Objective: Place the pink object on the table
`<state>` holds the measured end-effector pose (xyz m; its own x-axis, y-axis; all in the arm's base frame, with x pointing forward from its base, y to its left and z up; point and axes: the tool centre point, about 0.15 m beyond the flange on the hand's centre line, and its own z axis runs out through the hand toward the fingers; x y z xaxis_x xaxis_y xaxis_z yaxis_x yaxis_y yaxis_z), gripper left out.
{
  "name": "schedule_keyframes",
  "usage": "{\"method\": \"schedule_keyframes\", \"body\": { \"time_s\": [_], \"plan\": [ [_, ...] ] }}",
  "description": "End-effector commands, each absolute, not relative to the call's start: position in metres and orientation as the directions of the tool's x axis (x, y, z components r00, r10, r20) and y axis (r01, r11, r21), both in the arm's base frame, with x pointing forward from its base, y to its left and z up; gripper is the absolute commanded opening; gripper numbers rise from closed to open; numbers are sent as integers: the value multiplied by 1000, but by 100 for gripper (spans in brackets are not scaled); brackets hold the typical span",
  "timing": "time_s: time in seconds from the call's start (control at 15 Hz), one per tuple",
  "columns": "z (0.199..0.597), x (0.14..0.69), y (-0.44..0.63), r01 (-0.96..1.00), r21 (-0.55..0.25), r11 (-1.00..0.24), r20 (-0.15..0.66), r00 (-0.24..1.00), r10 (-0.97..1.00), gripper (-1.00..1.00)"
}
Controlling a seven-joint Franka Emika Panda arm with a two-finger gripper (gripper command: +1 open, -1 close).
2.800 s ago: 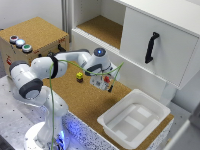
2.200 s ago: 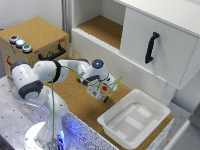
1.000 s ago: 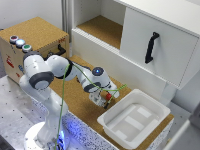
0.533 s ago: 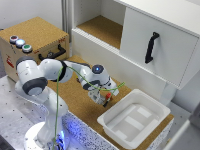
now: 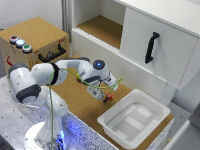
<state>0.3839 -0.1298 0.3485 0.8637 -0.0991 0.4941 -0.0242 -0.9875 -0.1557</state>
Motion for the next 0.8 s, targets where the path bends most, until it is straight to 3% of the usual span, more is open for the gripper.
{"method": "schedule_keyframes", "body": {
  "time_s": [0.0, 0.47, 0.73],
  "plan": [
    [390, 387, -88, -85, -111, -990, 360, 925, -120, 100],
    [430, 372, -28, 30, -13, -999, 356, 934, 23, 100],
    [442, 363, 19, 104, -8, -995, 355, 930, 94, 100]
  ]
}}
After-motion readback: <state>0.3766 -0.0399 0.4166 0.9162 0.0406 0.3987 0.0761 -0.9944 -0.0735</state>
